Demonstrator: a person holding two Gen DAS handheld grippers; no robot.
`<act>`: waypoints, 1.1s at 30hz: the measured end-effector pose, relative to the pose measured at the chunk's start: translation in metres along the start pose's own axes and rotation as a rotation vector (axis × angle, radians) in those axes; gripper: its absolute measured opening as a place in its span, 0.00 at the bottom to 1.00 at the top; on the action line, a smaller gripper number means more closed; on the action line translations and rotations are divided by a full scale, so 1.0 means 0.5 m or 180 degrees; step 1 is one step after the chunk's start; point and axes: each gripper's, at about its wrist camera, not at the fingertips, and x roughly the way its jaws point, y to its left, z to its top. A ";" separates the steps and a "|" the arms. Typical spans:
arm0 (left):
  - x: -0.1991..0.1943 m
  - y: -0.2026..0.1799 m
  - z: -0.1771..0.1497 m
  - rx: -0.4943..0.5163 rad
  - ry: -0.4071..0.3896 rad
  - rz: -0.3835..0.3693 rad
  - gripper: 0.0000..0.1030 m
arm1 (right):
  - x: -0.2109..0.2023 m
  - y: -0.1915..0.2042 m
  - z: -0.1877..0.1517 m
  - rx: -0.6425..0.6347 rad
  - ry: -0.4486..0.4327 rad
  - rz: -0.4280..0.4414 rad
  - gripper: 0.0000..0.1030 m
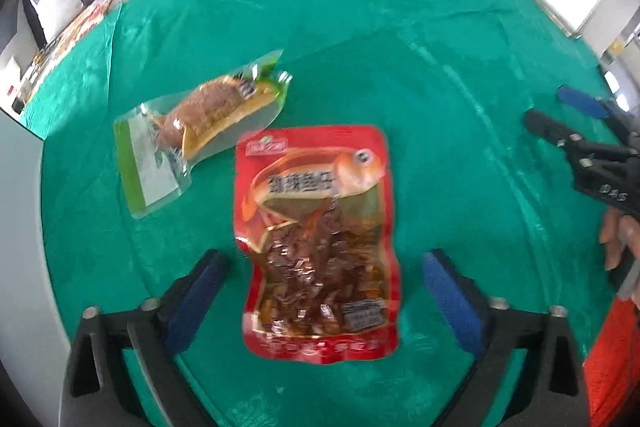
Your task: Organize snacks
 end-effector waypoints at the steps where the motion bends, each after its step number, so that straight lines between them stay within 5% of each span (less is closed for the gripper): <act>1: -0.012 0.003 -0.005 -0.0063 -0.0074 0.0004 0.65 | 0.000 0.000 0.000 0.0000 0.0000 0.0000 0.89; 9: -0.086 0.052 -0.156 -0.0978 -0.0270 0.0131 0.60 | -0.001 0.001 0.001 0.0000 0.0000 0.0000 0.89; 12: -0.098 0.083 -0.214 -0.1317 -0.0429 0.0339 0.62 | -0.001 0.001 0.001 -0.0001 0.0000 -0.0001 0.89; 14: -0.088 0.110 -0.233 -0.1462 -0.0509 0.0368 0.73 | 0.000 0.000 0.000 0.0000 0.0000 0.0000 0.89; 16: -0.077 0.117 -0.239 -0.1449 -0.0592 0.0434 0.91 | -0.001 0.001 0.001 0.0000 0.0001 0.0000 0.89; 19: -0.059 0.107 -0.232 -0.1248 -0.0635 0.0614 1.00 | 0.000 0.001 0.000 0.0000 0.0001 0.0000 0.89; 24: -0.051 0.114 -0.230 -0.1215 -0.0881 0.0621 1.00 | 0.001 0.000 0.000 0.0000 0.0000 0.0000 0.89; 33: -0.050 0.112 -0.237 -0.1204 -0.0902 0.0628 1.00 | 0.001 0.000 -0.001 0.0000 -0.0001 -0.0001 0.89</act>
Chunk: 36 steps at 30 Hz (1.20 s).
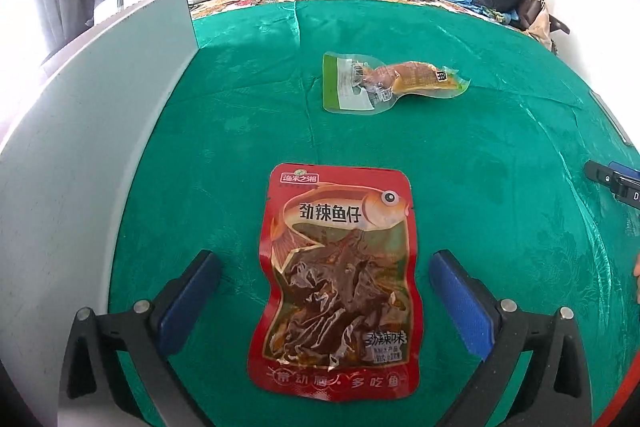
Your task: Organize snacks
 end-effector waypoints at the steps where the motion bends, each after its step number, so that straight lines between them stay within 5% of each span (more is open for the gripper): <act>1: 0.000 0.000 0.000 0.0000 0.0001 0.0000 1.00 | 0.000 0.000 0.000 0.0000 0.0000 0.0000 0.89; 36: 0.004 -0.003 0.001 0.0001 0.0002 0.0005 1.00 | 0.000 0.006 0.000 0.0003 0.0003 0.0002 0.90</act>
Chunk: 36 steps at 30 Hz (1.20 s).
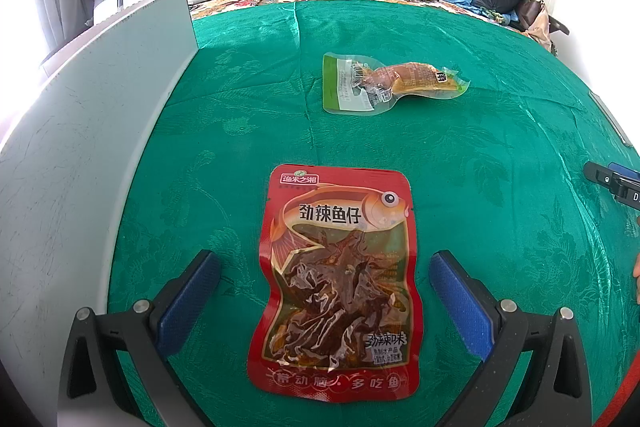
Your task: Organize snacks
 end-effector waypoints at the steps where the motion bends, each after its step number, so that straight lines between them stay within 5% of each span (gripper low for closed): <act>1: 0.000 0.000 0.000 0.0000 0.0000 0.0000 1.00 | 0.000 -0.001 0.000 0.0000 0.0000 0.0000 0.90; 11: -0.001 0.001 -0.001 0.0001 -0.0001 0.0000 1.00 | 0.003 0.008 0.008 -0.0043 0.0072 0.0049 0.91; 14: -0.001 0.002 -0.001 0.0001 -0.0002 0.0000 1.00 | 0.002 0.039 0.059 -0.0186 0.0132 0.0360 0.88; 17: -0.001 0.002 -0.001 0.0001 -0.0002 0.0000 1.00 | -0.014 0.140 0.145 -0.0533 -0.0012 0.0849 0.90; 19: 0.000 0.001 0.000 0.0000 -0.0002 -0.0001 1.00 | 0.001 0.245 0.194 -0.1023 0.0156 0.1189 0.90; 22: 0.000 0.001 0.000 0.0001 -0.0002 -0.0002 1.00 | 0.041 0.404 0.224 -0.1949 0.0387 0.1178 0.88; 25: 0.000 0.001 0.000 0.0001 -0.0003 -0.0003 1.00 | 0.081 0.481 0.229 -0.2359 0.0499 0.1050 0.88; 27: 0.000 0.002 0.000 0.0001 -0.0003 -0.0004 1.00 | 0.109 0.500 0.236 -0.2317 0.0682 0.1144 0.85; 30: 0.001 0.001 -0.001 0.0001 -0.0003 -0.0003 1.00 | 0.126 0.512 0.238 -0.2195 0.0902 0.1340 0.64; 36: 0.001 0.001 -0.001 0.0002 -0.0004 -0.0002 1.00 | 0.096 0.450 0.207 -0.1729 0.1164 0.1137 0.57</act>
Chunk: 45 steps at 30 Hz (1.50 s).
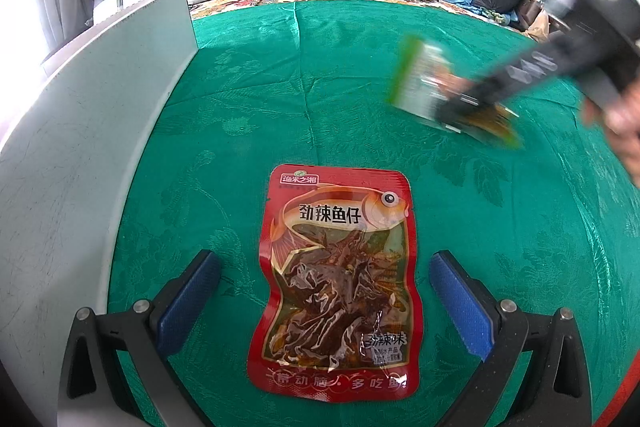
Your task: Organize snacks
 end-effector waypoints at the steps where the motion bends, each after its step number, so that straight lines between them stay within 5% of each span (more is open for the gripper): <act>1: 0.000 0.000 0.000 0.0000 0.0000 0.0000 1.00 | -0.011 -0.007 -0.023 0.0130 0.0022 -0.0018 0.57; 9: 0.000 0.000 0.000 -0.0001 -0.0001 -0.0001 1.00 | -0.101 -0.111 -0.275 0.1761 0.0102 0.0354 0.40; 11: 0.000 0.000 0.000 -0.0001 -0.0002 -0.0001 1.00 | -0.113 -0.107 -0.295 0.1769 -0.0036 0.0311 0.44; 13: 0.000 0.000 0.000 -0.0001 -0.0003 0.0000 1.00 | -0.118 -0.094 -0.300 0.1672 -0.0229 0.0230 0.65; 18: 0.000 0.000 0.000 -0.0003 -0.0004 -0.0002 1.00 | -0.181 -0.082 -0.355 0.1674 -0.1098 -0.0151 0.69; 23: 0.000 0.000 0.000 -0.0004 -0.0006 -0.0002 1.00 | -0.220 -0.112 -0.444 0.1768 -0.1565 -0.0561 0.70; 29: -0.001 0.001 -0.001 -0.0004 -0.0006 -0.0002 1.00 | -0.187 -0.179 -0.493 0.2021 -0.1319 -0.1141 0.70; 45: 0.001 0.000 -0.001 -0.0005 -0.0010 -0.0006 1.00 | -0.159 -0.192 -0.491 0.1962 -0.1172 -0.1264 0.80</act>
